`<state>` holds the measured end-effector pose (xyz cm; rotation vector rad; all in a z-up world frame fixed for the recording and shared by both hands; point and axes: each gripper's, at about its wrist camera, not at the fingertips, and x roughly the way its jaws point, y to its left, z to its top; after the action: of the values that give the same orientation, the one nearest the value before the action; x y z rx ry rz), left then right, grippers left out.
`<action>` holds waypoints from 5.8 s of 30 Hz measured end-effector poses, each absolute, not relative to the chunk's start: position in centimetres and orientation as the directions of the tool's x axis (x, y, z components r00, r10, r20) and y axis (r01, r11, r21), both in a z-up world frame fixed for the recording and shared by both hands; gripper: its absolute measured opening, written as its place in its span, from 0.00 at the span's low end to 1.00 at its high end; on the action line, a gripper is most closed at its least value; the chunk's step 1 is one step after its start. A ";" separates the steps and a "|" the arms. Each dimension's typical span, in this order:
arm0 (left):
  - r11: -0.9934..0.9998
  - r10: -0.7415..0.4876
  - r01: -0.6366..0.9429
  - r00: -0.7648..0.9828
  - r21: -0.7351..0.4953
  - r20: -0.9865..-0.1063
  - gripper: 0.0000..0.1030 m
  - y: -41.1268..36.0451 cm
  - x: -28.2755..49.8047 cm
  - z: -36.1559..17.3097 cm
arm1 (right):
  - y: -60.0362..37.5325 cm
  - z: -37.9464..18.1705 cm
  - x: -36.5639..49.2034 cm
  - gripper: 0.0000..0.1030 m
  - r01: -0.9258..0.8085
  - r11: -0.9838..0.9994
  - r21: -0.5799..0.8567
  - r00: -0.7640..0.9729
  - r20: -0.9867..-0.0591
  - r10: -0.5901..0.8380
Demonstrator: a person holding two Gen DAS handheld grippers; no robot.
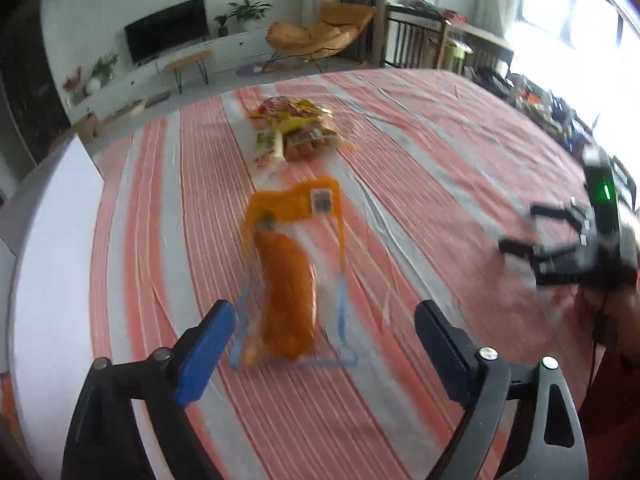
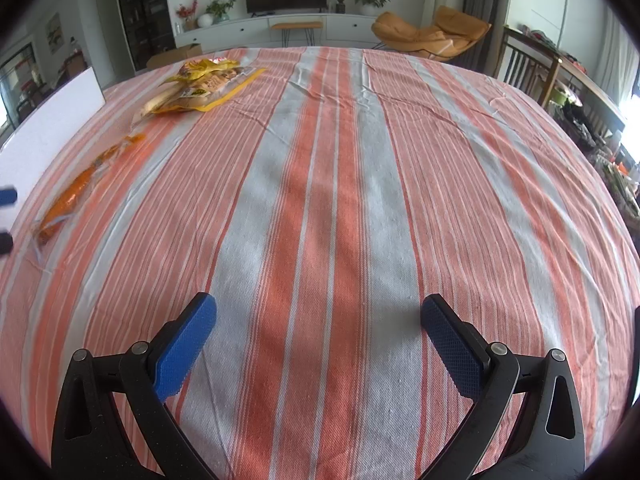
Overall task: Organize snacks
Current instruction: 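Grasp the orange sausage bag with the left tool and set it down nearer, then grasp the yellow snack stick bag with the right tool and place it on the table, then grasp the orange sausage bag with the left tool while the right grasps the yellow stick bag, then carry both bags over the white box and open both tools, then return both tools to the table above the remaining snacks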
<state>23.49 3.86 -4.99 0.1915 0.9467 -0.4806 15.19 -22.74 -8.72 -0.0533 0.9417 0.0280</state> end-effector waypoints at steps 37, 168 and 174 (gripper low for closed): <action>0.999 -0.026 0.032 0.583 -0.009 -0.812 1.00 8.5 26.3 -11.2 | -13.8 -1.8 38.9 0.97 -0.160 0.973 0.168 0.531 -0.816 0.228; 0.993 -0.053 0.114 0.720 0.042 -0.692 1.00 7.4 14.8 0.0 | -21.8 -6.1 13.2 0.92 -0.152 0.978 -0.145 0.624 -0.781 -0.019; 0.985 -0.013 0.130 0.702 0.110 -0.712 1.00 3.9 15.8 -1.5 | -24.5 -7.1 13.7 0.94 -0.086 0.990 -0.108 0.614 -0.789 -0.033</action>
<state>15.85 3.94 -1.49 0.1562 0.7891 -0.0802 13.67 -24.46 -7.13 -0.1399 0.9100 0.0305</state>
